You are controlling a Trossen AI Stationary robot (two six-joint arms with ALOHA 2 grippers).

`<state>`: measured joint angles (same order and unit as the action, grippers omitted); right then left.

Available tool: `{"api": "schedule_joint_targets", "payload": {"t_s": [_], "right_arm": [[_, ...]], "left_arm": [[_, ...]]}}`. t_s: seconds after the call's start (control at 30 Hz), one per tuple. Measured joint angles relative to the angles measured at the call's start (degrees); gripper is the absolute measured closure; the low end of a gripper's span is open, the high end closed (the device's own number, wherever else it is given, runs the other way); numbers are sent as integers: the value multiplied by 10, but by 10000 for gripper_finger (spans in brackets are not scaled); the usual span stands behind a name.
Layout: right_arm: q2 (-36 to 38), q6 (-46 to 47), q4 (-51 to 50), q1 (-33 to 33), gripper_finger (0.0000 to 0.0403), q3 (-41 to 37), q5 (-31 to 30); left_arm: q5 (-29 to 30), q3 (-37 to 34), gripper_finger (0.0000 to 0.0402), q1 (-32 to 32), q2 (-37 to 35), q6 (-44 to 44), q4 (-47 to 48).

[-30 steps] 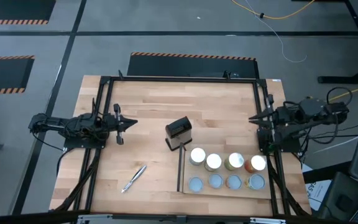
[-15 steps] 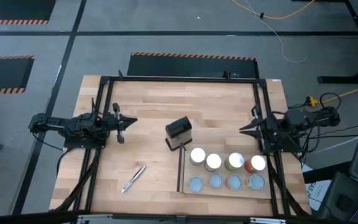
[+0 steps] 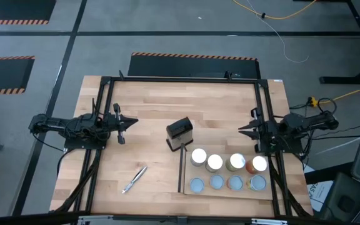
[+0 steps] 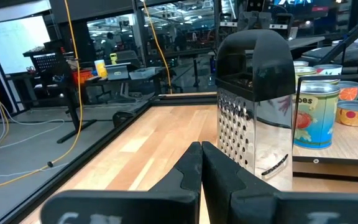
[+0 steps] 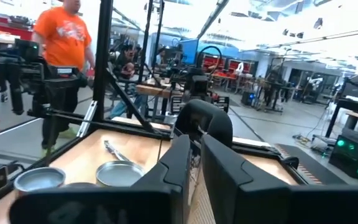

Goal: Pick and place cans onto a shelf
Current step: Return to Home Position

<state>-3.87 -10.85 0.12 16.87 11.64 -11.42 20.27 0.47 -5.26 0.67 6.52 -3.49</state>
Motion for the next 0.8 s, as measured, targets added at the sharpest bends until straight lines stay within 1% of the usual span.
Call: {"api": "schedule_joint_targets", "payload": {"t_s": [0.2,0.3,0.67,0.8], "right_arm": [[2,-2,65,-22,357,-58,1],[2,-2,81,-37,357,-74,5],[2,8,86,-100,357,-112,13],[1,30,64,-117,357,-113,47]], "left_arm": [[0,0,401,0,0,0,0],[0,0,401,0,0,0,0],[0,0,401,0,0,0,0],[0,0,401,0,0,0,0]]}}
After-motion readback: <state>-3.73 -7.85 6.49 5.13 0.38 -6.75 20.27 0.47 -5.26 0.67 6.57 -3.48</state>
